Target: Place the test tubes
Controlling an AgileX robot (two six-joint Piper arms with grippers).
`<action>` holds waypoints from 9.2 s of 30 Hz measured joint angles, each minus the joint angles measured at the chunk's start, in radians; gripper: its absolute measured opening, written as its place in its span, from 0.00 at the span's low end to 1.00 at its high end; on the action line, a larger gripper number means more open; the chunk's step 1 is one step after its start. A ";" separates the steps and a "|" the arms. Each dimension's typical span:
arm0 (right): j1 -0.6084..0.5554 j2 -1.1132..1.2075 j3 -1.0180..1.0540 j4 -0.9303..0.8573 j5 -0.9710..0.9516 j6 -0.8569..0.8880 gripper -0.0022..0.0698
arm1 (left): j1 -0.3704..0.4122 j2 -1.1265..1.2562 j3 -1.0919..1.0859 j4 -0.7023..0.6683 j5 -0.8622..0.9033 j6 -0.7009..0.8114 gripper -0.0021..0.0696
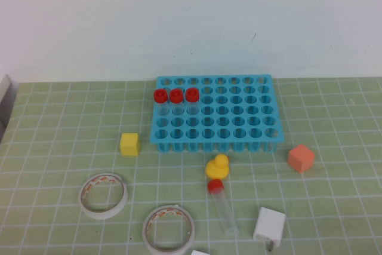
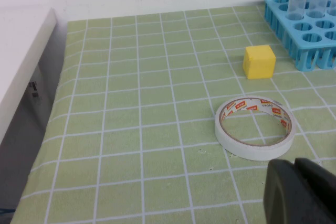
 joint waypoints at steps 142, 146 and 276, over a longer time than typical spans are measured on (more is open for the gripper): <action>0.091 1.007 -0.563 -0.180 -0.038 0.282 0.03 | 0.000 0.435 -0.479 0.225 0.147 -0.238 0.03; 0.182 1.114 -0.642 -0.094 0.132 0.106 0.03 | 0.000 0.437 -0.418 0.227 0.108 -0.238 0.03; 0.735 1.273 -0.622 0.072 -1.041 -0.257 0.36 | -0.240 0.829 -0.671 -0.408 -0.243 0.409 0.03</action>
